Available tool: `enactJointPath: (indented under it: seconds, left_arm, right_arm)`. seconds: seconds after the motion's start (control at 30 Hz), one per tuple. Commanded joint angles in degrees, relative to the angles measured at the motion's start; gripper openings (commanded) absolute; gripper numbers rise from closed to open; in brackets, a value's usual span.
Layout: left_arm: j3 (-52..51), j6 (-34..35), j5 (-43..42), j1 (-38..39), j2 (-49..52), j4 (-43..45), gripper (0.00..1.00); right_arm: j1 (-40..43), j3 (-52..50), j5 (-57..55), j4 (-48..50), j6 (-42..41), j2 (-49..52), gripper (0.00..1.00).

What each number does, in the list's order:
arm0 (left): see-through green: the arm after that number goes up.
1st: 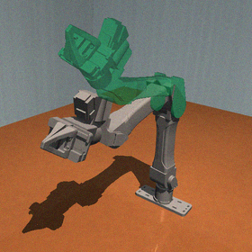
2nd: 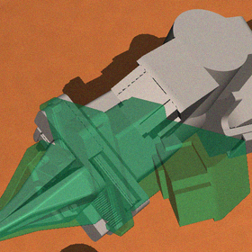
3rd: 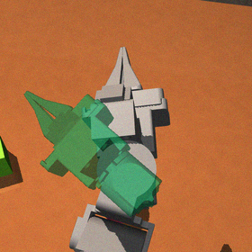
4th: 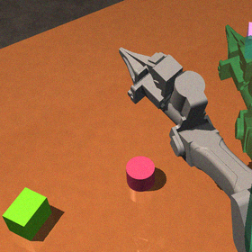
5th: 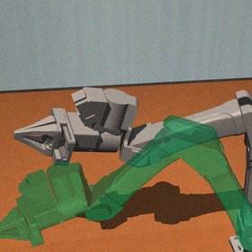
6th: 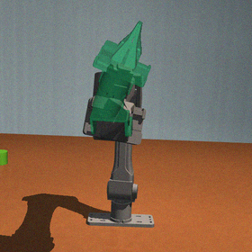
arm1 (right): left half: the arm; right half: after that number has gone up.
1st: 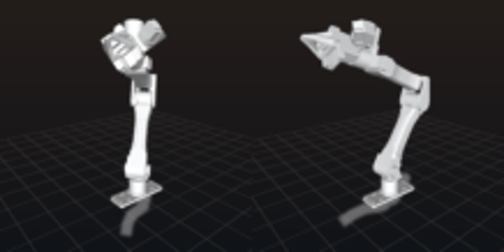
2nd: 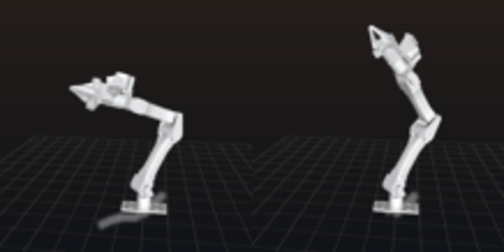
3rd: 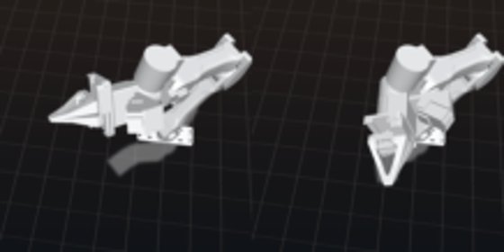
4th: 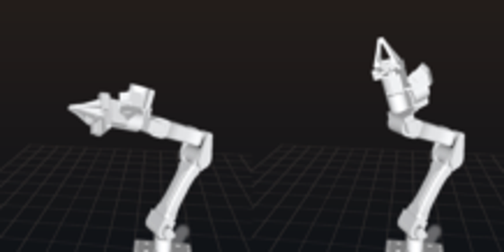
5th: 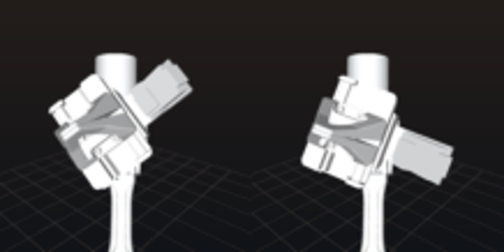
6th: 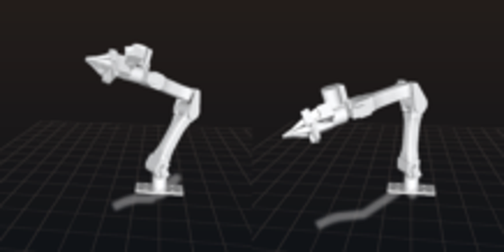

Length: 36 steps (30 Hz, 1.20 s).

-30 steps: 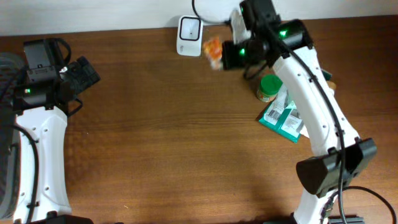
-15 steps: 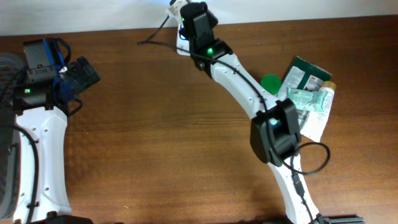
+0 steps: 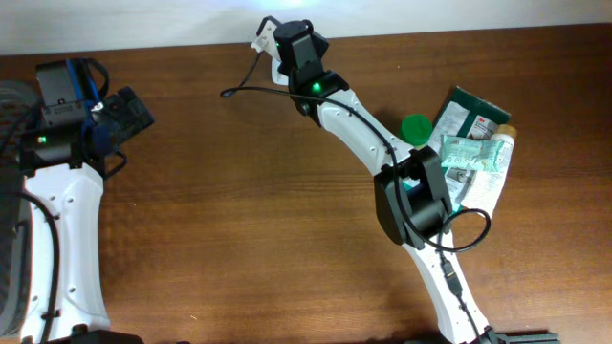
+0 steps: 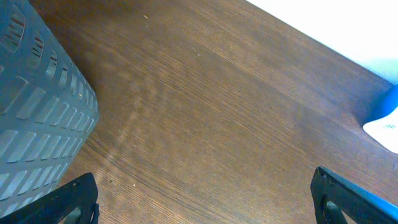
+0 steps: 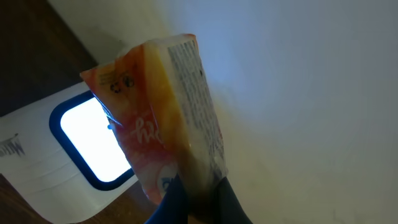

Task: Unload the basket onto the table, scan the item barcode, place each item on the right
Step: 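Lift the Kleenex pack and hold it to the scanner, then place the Kleenex pack onto the items at the table's right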

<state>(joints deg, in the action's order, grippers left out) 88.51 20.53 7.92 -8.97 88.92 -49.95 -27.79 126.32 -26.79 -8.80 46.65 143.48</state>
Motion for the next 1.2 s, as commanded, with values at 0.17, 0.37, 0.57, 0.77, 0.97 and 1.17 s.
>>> enactJointPath:
  seconds: [0.17, 0.37, 0.57, 0.77, 0.97, 1.17]
  left_arm:
    - [0.8, -0.5, -0.2, 0.1, -0.9, 0.1, 0.99]
    - [0.8, -0.5, -0.2, 0.1, -0.9, 0.1, 0.99]
    - [0.8, -0.5, -0.2, 0.1, -0.9, 0.1, 0.99]
    - [0.8, -0.5, -0.2, 0.1, -0.9, 0.1, 0.99]
    - [0.8, -0.5, -0.2, 0.1, -0.9, 0.1, 0.99]
    - [0.8, -0.5, -0.2, 0.1, -0.9, 0.1, 0.99]
  right_arm:
    - [-0.2, 0.2, -0.9, -1.1, -0.1, 1.0, 0.04]
    - [-0.2, 0.2, -0.9, -1.1, -0.2, 1.0, 0.04]
    - [-0.3, 0.2, 5.4, -9.2, -10.8, -5.7, 0.04]
    - [1.0, 0.2, 19.9, -34.3, -44.3, -23.9, 0.04]
    - [10.5, 0.2, 28.3, -60.2, -62.2, -34.2, 0.04]
    - [27.5, 0.2, 28.1, -81.4, -65.2, -31.0, 0.04]
